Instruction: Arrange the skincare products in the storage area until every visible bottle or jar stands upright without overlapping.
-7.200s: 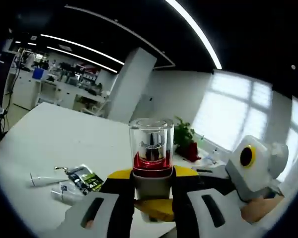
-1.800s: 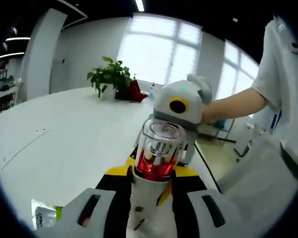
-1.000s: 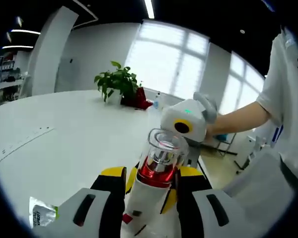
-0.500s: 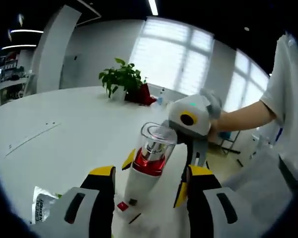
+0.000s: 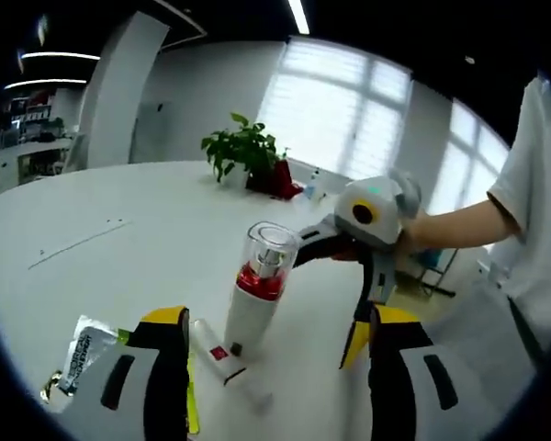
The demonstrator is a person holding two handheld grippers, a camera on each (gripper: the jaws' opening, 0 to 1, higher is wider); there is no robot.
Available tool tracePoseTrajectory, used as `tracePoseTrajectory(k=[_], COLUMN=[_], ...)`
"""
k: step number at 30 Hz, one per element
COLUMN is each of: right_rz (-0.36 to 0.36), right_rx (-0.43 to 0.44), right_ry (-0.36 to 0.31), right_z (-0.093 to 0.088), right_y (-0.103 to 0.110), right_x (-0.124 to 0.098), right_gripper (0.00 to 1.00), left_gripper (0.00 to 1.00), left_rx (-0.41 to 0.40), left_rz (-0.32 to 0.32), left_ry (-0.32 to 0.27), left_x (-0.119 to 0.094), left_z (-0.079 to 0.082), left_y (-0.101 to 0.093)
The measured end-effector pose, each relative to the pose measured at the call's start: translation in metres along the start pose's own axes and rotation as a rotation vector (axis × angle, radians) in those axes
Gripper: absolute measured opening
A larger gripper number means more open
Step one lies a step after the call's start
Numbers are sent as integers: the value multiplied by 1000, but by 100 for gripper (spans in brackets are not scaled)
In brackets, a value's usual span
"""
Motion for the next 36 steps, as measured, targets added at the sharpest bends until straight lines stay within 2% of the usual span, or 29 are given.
tracePoseTrajectory(k=[2, 5, 9, 16, 22, 32, 36], right_rz=[-4, -9, -21, -50, -46, -59, -60], right_rx=[4, 2, 8, 91, 118, 163, 220], right_ry=[1, 1, 1, -48, -93, -109, -144], right_z=[1, 0, 2, 10, 16, 13, 16], right_y=[4, 7, 14, 20, 30, 43, 52], right_x=[-3, -5, -14, -28, -37, -54, -63], right_gripper=[89, 90, 91, 91, 91, 89, 90], left_gripper=[78, 80, 84, 91, 94, 94, 94], left_rx=[-2, -14, -19, -49, -85, -113, -123], left_rz=[22, 39, 72, 128, 165, 228, 265], left_ry=[-6, -15, 1, -7, -48, -50, -37], left_x=[-5, -14, -23, -47, -64, -90, -107], left_z=[-2, -6, -14, -27, -36, -56, -68], left_y=[-8, -10, -11, -18, -31, -60, -70])
Point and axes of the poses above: the point that each gripper's makers call its tool centre point, and the gripper's own axes: x roughly forward along the fingers, y roughly to its left, z roughly out of its top, the point moved 4 cm from there along -x, roughly backward along the fingers, and after that the axes turned 12 degrees about -z, right-handed, at the moved point
